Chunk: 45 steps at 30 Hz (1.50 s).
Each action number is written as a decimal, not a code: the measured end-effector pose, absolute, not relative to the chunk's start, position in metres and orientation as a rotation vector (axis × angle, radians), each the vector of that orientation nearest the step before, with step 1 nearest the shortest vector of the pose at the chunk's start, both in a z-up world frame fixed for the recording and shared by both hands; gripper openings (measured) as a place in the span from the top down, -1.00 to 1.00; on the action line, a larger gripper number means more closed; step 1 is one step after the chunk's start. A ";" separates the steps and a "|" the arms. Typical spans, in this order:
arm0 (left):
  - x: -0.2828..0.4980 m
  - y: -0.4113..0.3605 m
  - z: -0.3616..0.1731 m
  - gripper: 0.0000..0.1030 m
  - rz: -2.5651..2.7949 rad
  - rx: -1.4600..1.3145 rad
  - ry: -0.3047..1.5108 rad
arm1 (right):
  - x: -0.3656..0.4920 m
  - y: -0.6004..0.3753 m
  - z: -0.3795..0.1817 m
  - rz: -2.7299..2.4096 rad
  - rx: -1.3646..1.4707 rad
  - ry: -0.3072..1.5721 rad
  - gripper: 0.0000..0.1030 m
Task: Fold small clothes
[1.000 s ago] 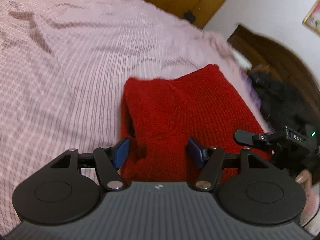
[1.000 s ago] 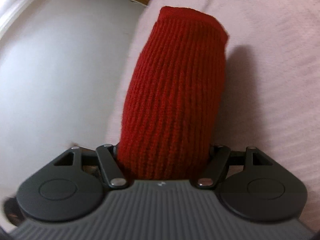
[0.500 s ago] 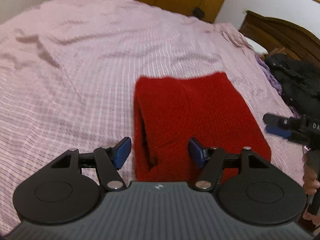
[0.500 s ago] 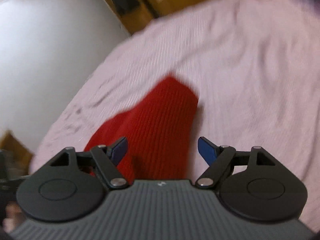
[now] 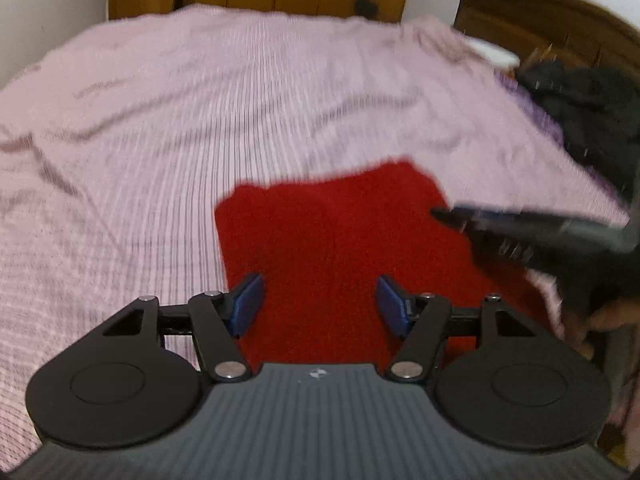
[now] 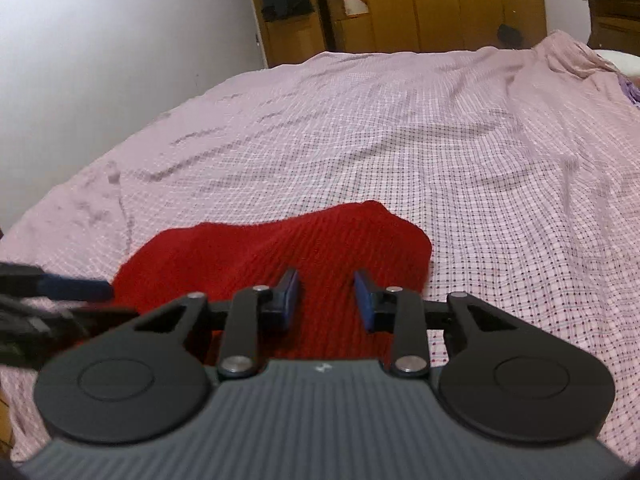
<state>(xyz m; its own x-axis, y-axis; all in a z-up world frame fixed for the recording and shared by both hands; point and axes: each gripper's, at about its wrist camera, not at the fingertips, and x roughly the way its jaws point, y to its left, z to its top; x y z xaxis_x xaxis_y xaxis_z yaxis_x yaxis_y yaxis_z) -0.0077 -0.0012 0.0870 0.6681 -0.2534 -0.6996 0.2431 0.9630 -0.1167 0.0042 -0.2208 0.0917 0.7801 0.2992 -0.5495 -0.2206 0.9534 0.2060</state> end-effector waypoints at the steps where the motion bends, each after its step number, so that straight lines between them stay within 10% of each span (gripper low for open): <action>1: -0.009 -0.001 0.084 -0.34 -0.281 -0.006 0.792 | 0.002 -0.222 0.091 0.287 0.131 0.613 0.35; 28: -0.043 0.012 0.074 -0.46 -0.222 -0.046 0.777 | -0.088 -0.210 0.095 0.198 0.189 0.580 0.29; 36: -0.081 0.014 0.095 -0.48 -0.178 -0.017 0.739 | -0.124 -0.211 0.116 0.182 0.224 0.588 -0.32; 45: -0.105 -0.001 0.078 -0.74 -0.143 0.048 0.809 | -0.136 -0.198 0.091 0.122 0.149 0.728 -0.45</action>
<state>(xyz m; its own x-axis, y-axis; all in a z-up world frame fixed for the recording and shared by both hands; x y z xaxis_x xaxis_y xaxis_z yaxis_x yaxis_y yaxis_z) -0.1048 -0.0005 0.0779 0.6808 -0.1092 -0.7243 0.1463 0.9892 -0.0116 -0.1359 -0.1978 0.0906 0.7399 0.1625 -0.6528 -0.0590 0.9823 0.1776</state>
